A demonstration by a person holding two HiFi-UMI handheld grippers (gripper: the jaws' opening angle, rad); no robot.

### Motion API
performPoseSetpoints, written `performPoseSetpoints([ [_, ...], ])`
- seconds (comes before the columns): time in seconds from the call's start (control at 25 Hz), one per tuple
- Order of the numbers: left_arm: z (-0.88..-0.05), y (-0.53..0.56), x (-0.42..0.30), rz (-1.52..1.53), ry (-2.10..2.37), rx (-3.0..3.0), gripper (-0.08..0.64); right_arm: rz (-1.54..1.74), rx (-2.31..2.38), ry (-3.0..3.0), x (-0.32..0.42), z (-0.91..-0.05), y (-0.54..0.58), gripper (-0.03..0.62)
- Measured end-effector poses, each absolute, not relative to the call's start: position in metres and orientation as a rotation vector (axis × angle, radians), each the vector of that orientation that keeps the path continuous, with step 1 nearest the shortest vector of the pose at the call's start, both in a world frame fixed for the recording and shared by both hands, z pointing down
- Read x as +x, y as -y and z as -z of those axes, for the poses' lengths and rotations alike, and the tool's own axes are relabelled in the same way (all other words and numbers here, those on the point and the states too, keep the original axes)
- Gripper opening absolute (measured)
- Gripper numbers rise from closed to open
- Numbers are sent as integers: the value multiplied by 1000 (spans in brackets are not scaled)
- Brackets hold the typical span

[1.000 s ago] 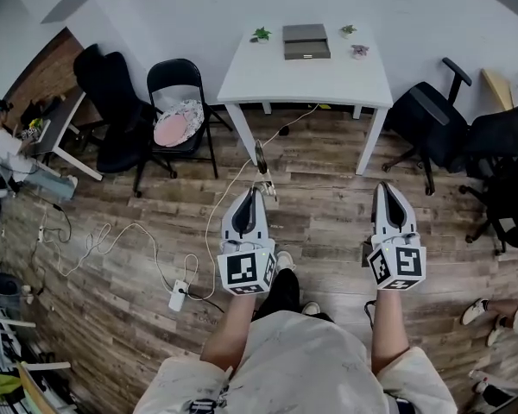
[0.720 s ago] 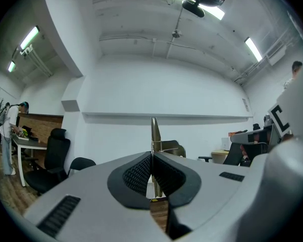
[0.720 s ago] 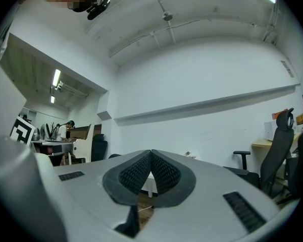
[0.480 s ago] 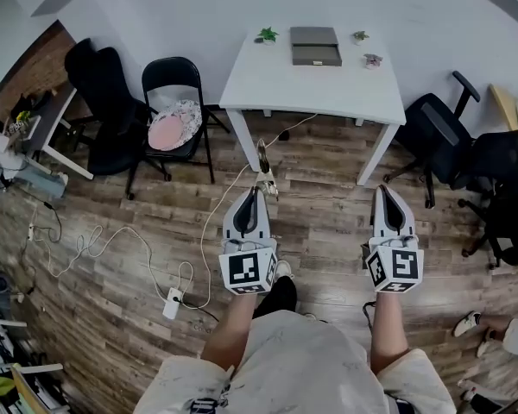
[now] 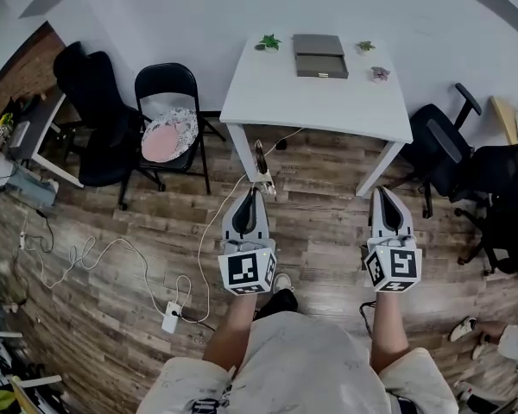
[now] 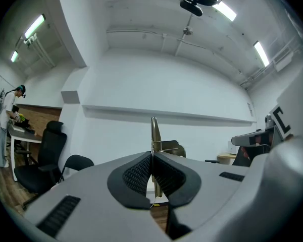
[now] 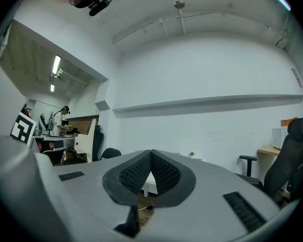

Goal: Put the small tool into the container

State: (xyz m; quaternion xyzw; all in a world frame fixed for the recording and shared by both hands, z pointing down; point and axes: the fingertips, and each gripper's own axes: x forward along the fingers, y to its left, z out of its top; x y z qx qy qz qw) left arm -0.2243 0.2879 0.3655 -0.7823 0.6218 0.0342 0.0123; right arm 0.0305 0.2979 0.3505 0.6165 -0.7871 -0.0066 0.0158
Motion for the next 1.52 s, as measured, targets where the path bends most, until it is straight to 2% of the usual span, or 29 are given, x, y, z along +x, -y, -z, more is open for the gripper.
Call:
performPoseSetpoints([
  [0.92, -369, -141, -273, -137, -1920, -2490, 9, 22, 1930, 2404, -23, -350, -160, 15],
  [1.52, -378, -99, -251, -120, -1878, -2526, 9, -17, 1992, 2370, 4, -365, -128, 15],
])
